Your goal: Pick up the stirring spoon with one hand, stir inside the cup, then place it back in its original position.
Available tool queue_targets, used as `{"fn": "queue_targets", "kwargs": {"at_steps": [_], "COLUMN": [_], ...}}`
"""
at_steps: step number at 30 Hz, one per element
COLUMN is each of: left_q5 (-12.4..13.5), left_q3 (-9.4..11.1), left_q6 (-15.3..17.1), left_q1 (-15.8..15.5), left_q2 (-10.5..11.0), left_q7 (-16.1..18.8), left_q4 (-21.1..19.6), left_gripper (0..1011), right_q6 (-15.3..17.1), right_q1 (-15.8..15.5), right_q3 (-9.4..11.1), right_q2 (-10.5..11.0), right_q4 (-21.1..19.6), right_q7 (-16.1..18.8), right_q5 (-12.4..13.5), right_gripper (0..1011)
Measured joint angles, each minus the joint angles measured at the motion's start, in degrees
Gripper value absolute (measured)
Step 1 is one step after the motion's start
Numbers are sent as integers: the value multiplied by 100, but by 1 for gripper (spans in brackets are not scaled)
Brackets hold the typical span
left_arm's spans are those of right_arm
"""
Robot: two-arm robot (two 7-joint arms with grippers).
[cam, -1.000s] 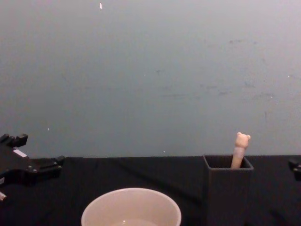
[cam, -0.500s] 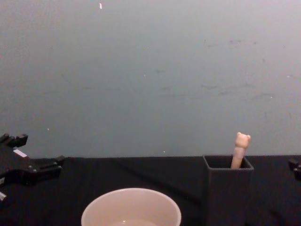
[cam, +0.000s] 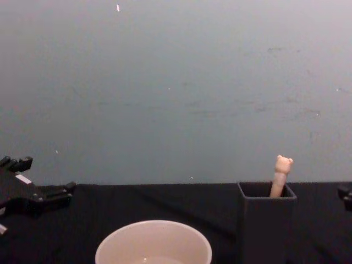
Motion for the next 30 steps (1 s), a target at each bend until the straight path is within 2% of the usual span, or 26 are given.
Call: {"fn": "queue_targets", "kwargs": {"at_steps": [21,26,30], "left_q5": [0,0,0], "left_q3": [0,0,0], "left_q6": [0,0,0], "left_q1": [0,0,0], "left_q2": [0,0,0], "left_q7": [0,0,0], "left_q4": [0,0,0], "left_gripper": [1001,1001,1001], "right_q6": [0,58,133], "right_q1": [0,-13,-51], "right_q3": [8,147,289], "right_q2": [-7,-76,-75], "right_q4": [0,-9,-78], "right_q7": [0,62,280], "right_q5": [-5,29,266], "right_gripper": [1002,1003,1003]}}
